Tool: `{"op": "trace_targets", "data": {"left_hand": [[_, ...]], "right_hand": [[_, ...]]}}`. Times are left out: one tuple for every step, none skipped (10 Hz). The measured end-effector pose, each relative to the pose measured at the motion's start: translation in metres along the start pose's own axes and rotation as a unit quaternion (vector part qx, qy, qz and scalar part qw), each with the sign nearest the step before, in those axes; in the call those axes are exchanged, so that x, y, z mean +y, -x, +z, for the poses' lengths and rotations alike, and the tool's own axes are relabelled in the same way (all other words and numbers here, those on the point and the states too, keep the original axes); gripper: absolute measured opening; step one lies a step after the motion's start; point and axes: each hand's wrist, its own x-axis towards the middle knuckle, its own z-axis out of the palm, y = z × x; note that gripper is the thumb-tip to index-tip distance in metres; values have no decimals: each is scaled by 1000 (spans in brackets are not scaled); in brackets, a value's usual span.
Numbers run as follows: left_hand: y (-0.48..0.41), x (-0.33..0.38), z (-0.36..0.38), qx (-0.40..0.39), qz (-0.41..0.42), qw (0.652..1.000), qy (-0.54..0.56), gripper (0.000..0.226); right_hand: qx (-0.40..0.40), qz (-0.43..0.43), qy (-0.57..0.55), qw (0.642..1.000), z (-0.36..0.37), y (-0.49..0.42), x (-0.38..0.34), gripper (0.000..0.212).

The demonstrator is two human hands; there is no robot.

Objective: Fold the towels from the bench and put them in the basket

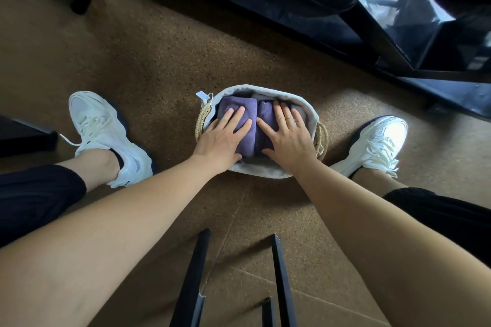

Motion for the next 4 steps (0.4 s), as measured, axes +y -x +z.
{"op": "trace_targets", "data": {"left_hand": [[7, 4, -13, -9, 1, 1000, 14, 87], [18, 6, -30, -28, -4, 999, 36, 82], [36, 4, -47, -24, -3, 998, 55, 76], [60, 0, -66, -19, 6, 998, 59, 64]], "right_hand": [[-16, -18, -5, 1000, -16, 1, 5, 86], [-45, -39, -21, 998, -40, 11, 15, 84], [-52, -42, -50, 997, -66, 28, 19, 77], [-54, -16, -84, 995, -84, 55, 21, 64]]}}
